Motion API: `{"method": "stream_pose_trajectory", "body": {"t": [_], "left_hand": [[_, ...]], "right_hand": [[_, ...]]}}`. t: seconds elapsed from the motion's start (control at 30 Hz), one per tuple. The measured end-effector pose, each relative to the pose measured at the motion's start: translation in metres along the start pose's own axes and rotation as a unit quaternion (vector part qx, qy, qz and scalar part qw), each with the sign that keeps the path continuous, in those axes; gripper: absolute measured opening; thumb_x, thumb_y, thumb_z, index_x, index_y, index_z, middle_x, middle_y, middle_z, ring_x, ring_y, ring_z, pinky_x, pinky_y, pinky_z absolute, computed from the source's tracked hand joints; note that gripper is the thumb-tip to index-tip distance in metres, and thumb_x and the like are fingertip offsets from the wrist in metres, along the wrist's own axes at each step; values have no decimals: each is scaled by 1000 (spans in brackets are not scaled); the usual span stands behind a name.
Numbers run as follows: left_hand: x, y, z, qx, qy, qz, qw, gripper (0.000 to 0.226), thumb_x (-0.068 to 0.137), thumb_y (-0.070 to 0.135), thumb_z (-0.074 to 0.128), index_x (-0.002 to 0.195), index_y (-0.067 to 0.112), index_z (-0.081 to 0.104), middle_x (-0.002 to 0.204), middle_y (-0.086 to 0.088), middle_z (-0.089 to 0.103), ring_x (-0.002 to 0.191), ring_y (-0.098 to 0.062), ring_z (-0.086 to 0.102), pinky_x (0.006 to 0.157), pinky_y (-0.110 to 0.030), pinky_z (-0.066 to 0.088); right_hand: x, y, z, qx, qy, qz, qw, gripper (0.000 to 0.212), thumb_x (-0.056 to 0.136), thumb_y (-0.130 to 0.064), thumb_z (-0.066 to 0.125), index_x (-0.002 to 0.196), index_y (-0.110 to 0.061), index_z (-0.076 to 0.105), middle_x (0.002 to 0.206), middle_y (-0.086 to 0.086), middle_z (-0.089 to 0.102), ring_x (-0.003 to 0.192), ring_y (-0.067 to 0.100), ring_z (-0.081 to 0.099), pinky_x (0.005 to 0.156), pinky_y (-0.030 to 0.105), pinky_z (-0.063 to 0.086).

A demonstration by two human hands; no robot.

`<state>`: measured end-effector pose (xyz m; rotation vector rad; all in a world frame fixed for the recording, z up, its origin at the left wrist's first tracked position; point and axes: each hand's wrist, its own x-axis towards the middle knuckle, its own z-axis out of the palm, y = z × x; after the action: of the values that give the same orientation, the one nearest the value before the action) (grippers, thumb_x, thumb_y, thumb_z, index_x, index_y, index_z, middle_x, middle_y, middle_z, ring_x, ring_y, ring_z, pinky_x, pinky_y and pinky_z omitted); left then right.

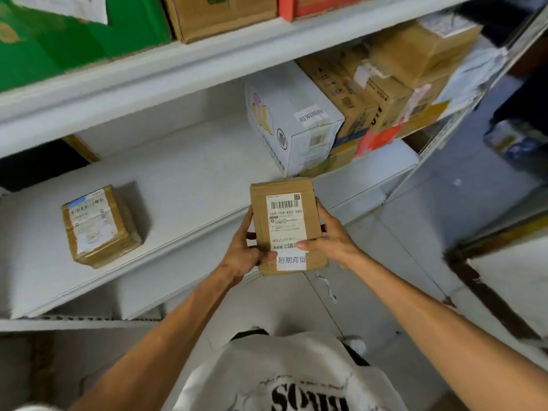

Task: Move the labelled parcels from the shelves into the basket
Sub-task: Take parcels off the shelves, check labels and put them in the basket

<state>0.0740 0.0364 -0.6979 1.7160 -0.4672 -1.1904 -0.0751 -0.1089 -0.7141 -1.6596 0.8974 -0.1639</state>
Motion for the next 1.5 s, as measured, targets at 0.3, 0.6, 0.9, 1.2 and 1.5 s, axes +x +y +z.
{"method": "stream_pose_trajectory", "body": {"t": [0.3,0.6,0.9,1.2,1.5], "left_hand": [[42,24,152,120,-164,37,979,113,70,-13,72,149,44,15,113,-3,54,112,-24,54,81,-44,57],[48,56,405,281,-414,116,858,110,73,-10,74,149,42,14,131,-1,50,117,-21,51,85,-39,55],[-12,47,614,345,-600,130,710,113,71,-19,68,152,34,11,137,0,50,123,-20,51,80,-24,55],[-65,33,765,418,-726,106,535,110,70,-18,68,150,40,19,139,-1,48,123,-22,51,90,-40,54],[-144,0,866,480,-806,96,332,112,73,-10,71,148,47,11,134,3,52,119,-18,54,94,-40,53]], "right_hand": [[-69,79,-125,89,168,71,979,110,68,-9,85,152,-39,20,132,-4,58,118,17,53,95,22,47],[-222,170,-250,210,432,130,867,115,54,-24,86,150,-39,24,128,1,60,119,25,56,94,52,52],[-353,231,-303,289,642,151,694,111,56,-15,87,148,-33,30,124,0,65,114,20,62,91,46,55],[-417,254,-334,335,771,199,504,103,67,1,82,150,-31,28,123,0,65,111,17,64,82,34,59],[-473,271,-341,370,841,259,298,110,63,-9,85,150,-38,24,125,-7,64,110,10,62,95,34,52]]}}
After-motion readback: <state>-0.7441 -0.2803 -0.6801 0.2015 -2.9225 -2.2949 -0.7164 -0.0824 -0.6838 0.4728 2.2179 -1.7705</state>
